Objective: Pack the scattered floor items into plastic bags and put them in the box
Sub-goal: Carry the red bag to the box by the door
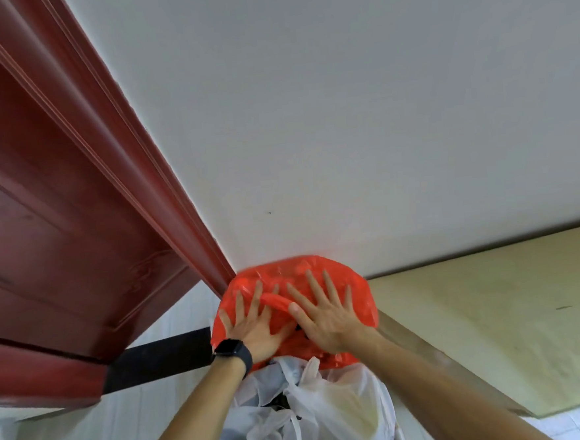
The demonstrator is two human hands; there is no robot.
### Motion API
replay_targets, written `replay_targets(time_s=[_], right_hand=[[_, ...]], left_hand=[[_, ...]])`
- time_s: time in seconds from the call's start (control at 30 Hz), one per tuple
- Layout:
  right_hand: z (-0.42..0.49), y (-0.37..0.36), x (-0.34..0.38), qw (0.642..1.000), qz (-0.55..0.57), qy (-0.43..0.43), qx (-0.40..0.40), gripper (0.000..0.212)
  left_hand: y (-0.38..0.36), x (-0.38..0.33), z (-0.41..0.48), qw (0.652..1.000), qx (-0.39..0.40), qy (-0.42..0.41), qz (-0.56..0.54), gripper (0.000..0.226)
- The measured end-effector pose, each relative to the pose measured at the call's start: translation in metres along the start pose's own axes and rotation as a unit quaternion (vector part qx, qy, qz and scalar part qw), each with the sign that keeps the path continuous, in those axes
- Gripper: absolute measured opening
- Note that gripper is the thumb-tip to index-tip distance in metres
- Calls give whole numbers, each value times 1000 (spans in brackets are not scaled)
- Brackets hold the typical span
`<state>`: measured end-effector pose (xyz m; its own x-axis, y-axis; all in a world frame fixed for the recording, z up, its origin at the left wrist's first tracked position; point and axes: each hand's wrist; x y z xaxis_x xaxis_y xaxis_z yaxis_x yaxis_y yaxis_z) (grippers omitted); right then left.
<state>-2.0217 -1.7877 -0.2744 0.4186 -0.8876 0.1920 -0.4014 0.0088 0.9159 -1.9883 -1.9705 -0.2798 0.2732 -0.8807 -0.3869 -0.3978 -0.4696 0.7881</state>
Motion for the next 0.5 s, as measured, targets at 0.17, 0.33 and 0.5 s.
replay_targets(time_s=[0.17,0.33,0.5], right_hand=[[24,-16,10,994,-109,13,19,59],[24,0,-2,995,40,66,66,61],[8,-2,-17,995,43,-19,-86,61]], left_hand=[[9,-6,-1,959,-53,-27,-277,90],[0,14,-5,996,-53,-36,-64,52],[-15,10,7,998,-55,-9,-19,46]])
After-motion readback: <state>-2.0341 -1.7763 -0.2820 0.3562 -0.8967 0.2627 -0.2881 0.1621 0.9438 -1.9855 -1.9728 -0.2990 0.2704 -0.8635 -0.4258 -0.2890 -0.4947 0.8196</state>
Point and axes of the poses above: each hand's wrist, its own z-axis towards the middle knuckle, its own y-axis out of the back of the hand, x = y × z, and after that the axes turned 13 degrees about -z, right-handed
